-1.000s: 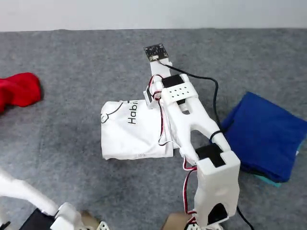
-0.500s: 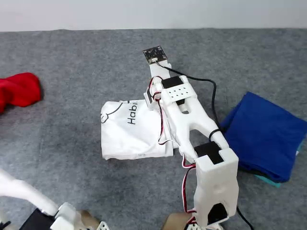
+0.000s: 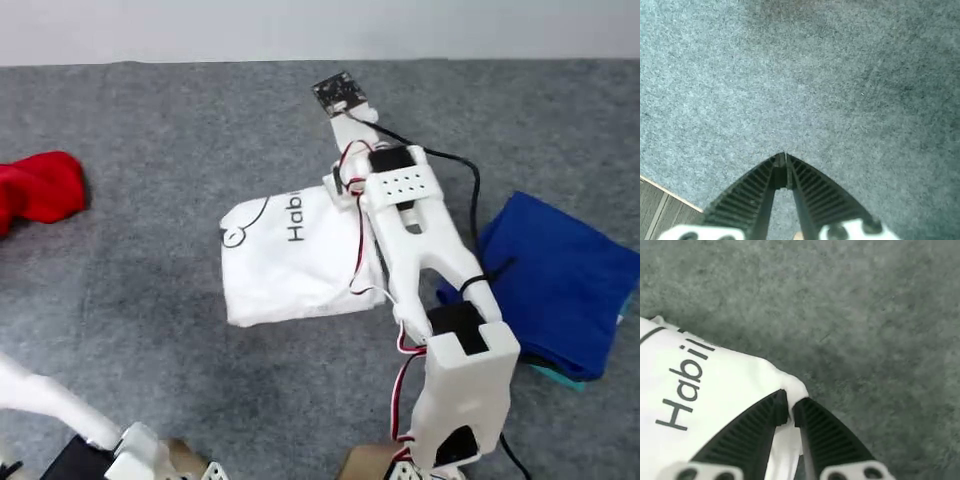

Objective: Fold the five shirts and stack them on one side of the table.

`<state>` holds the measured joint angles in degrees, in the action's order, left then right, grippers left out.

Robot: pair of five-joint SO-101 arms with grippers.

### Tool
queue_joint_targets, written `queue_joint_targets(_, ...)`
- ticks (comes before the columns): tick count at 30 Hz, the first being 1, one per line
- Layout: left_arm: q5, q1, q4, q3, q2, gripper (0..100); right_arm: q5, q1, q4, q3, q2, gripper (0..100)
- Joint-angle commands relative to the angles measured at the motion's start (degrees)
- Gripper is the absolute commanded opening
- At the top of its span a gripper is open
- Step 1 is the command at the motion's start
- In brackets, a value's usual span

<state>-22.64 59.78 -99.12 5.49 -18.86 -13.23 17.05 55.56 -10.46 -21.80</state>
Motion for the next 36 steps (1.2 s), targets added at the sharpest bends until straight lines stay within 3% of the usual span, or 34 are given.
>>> queue_joint_targets(1,-0.4,-0.1,-0.4,-0.5,-2.4,0,-2.9,-2.1,-3.3,-0.4,2.7,1.0)
queue_joint_targets(5,-0.4,-0.1,-0.4,-0.6,-2.4,0,-3.7,-2.2,-3.4,-0.4,0.6,1.8)
queue_joint_targets(11,-0.4,-0.1,-0.4,-0.6,-2.4,0,-3.3,0.0,-0.3,-0.4,3.1,14.9)
queue_joint_targets(17,-0.4,-0.2,-0.4,-0.6,-2.4,0,-3.3,2.4,5.6,-0.4,7.6,12.5)
queue_joint_targets(25,-0.4,-0.2,-0.4,-0.6,-2.4,0,-3.1,3.1,20.4,-0.3,9.7,1.3)
queue_joint_targets(33,-0.4,-0.2,-0.4,-0.6,-2.4,0,6.2,5.1,32.0,0.0,9.2,0.9)
queue_joint_targets(36,-0.4,-0.2,-0.4,-0.6,-2.4,0,7.0,5.9,29.0,2.7,7.9,0.9)
